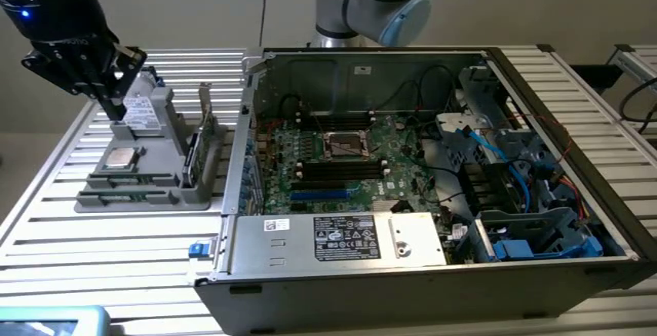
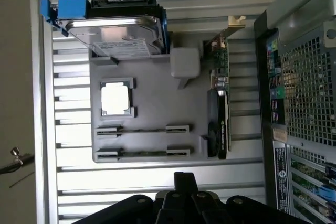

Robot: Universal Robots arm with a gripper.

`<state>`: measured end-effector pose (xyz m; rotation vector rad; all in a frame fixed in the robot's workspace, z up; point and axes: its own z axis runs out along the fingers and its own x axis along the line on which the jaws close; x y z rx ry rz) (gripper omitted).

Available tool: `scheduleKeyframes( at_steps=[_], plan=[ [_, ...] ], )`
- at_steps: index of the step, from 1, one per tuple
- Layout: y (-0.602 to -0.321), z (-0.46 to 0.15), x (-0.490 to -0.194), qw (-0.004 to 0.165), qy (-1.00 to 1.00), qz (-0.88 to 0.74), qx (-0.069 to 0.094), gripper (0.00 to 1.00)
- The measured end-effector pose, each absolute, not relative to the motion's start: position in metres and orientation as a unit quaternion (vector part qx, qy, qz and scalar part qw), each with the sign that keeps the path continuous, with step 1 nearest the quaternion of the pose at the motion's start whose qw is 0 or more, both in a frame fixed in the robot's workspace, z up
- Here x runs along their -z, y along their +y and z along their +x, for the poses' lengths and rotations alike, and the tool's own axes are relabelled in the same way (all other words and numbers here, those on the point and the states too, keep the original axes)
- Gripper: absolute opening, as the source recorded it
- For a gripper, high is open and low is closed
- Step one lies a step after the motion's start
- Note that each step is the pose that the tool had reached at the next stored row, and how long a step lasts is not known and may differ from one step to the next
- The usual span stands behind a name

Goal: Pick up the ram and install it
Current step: 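Reach for the ram, then pick up the ram and move it above insertion slot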

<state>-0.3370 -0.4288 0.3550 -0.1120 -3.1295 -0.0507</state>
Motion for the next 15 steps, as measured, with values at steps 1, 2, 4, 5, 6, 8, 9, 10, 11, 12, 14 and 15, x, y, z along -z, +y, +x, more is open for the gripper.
scheduleKeyframes(
  at_steps=[1,2,4,5,6,8,9,10,11,12,14,15],
  plan=[
    [-0.429,-0.34,-0.354,0.005,-0.999,-0.036,0.015,0.11],
    [-0.429,-0.342,-0.353,0.005,-0.999,-0.036,0.014,0.11],
    [-0.429,-0.347,-0.351,0.005,-0.999,-0.036,0.013,0.11],
    [-0.429,-0.35,-0.35,0.005,-0.999,-0.036,0.013,0.11],
    [-0.429,-0.353,-0.349,0.005,-0.999,-0.036,0.012,0.11],
    [-0.429,-0.357,-0.347,0.005,-0.999,-0.036,0.011,0.11],
    [-0.428,-0.359,-0.345,0.005,-0.999,-0.036,0.011,0.11],
    [-0.427,-0.361,-0.343,0.005,-0.999,-0.036,0.01,0.11],
    [-0.426,-0.363,-0.342,0.005,-0.999,-0.036,0.009,0.11],
    [-0.426,-0.365,-0.341,0.005,-0.999,-0.036,0.008,0.11],
    [-0.426,-0.367,-0.338,0.004,-0.999,-0.036,0.007,0.11],
    [-0.426,-0.367,-0.336,0.004,-0.999,-0.036,0.006,0.11]
  ],
)
